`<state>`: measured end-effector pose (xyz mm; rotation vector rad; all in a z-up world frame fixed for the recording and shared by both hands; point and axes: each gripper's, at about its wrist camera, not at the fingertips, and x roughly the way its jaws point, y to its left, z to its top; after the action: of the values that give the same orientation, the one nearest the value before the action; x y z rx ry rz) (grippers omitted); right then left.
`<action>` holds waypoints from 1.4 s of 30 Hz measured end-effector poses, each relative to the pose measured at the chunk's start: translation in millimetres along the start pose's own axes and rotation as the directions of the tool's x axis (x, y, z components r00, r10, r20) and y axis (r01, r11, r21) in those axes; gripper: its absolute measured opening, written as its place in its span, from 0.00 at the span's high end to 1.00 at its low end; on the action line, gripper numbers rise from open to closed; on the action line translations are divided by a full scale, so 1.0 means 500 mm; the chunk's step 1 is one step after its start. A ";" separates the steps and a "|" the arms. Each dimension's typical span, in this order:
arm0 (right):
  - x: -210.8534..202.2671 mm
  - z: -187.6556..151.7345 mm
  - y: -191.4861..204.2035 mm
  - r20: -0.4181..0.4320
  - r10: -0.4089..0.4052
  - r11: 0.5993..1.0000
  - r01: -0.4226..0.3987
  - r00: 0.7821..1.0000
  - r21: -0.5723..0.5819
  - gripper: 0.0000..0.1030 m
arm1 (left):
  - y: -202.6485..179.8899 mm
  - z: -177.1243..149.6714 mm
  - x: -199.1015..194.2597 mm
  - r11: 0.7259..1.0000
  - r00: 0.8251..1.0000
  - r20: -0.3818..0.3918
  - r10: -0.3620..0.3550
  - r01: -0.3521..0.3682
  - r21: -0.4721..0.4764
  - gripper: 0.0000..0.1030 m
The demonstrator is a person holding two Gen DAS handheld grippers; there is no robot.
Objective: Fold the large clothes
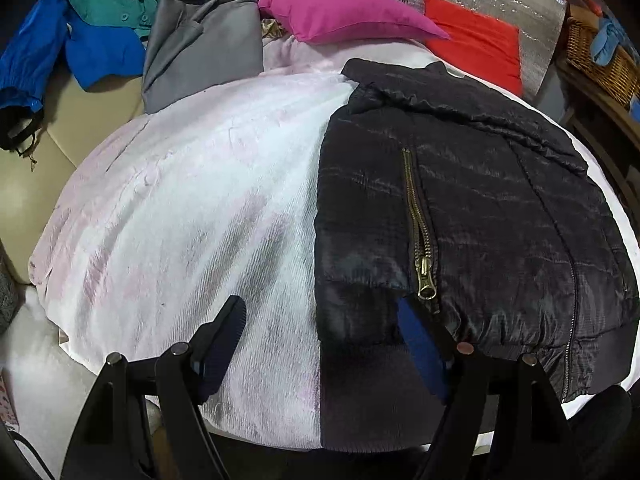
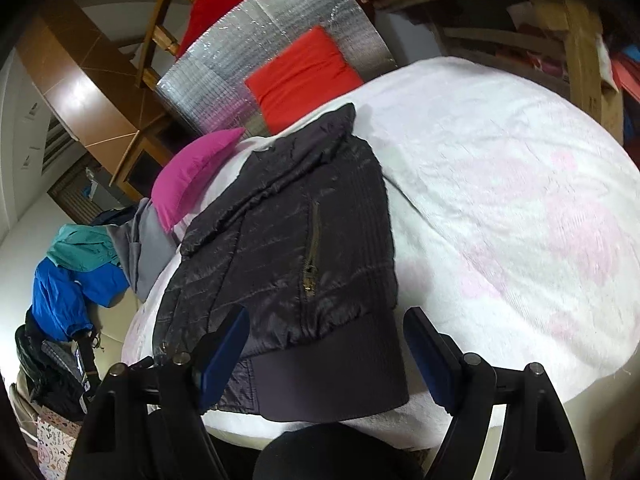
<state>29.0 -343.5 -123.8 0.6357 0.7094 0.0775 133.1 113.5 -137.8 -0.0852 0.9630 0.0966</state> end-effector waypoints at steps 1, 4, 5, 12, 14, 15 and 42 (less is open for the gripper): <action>0.002 0.001 -0.006 -0.004 -0.005 1.000 0.005 1.000 0.005 0.21 | 0.005 -0.002 0.002 1.000 1.000 -0.006 -0.006 0.006 -0.006 0.24; 0.011 -0.003 -0.027 -0.020 -0.013 1.000 0.013 1.000 0.025 0.20 | 0.022 -0.006 0.008 0.999 0.999 -0.023 -0.034 0.034 -0.036 0.24; 0.016 -0.005 -0.036 -0.029 -0.022 0.999 0.023 0.999 0.034 0.20 | 0.032 -0.009 0.012 0.998 0.998 -0.030 -0.049 0.047 -0.051 0.24; 0.055 -0.013 -0.082 -0.076 -0.023 0.995 0.030 0.997 0.095 0.21 | 0.043 -0.021 0.018 0.990 0.990 -0.054 -0.127 0.123 -0.062 0.24; 0.069 -0.012 -0.083 -0.094 -0.016 0.995 0.024 0.995 0.092 0.21 | 0.038 -0.025 0.021 0.988 0.987 -0.060 -0.150 0.147 -0.046 0.24; 0.075 -0.012 -0.082 -0.101 -0.011 0.996 0.020 0.995 0.088 0.21 | 0.038 -0.025 0.022 0.987 0.986 -0.063 -0.157 0.155 -0.043 0.24; 0.162 -0.004 -0.029 -0.177 -0.020 1.000 0.024 0.984 0.018 0.50 | 0.044 0.001 0.072 0.924 0.922 -0.134 -0.364 0.340 -0.175 0.31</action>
<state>87.5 -331.7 -180.7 0.6453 0.8891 0.1074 151.3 137.1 -167.8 -0.4090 1.0903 -0.1757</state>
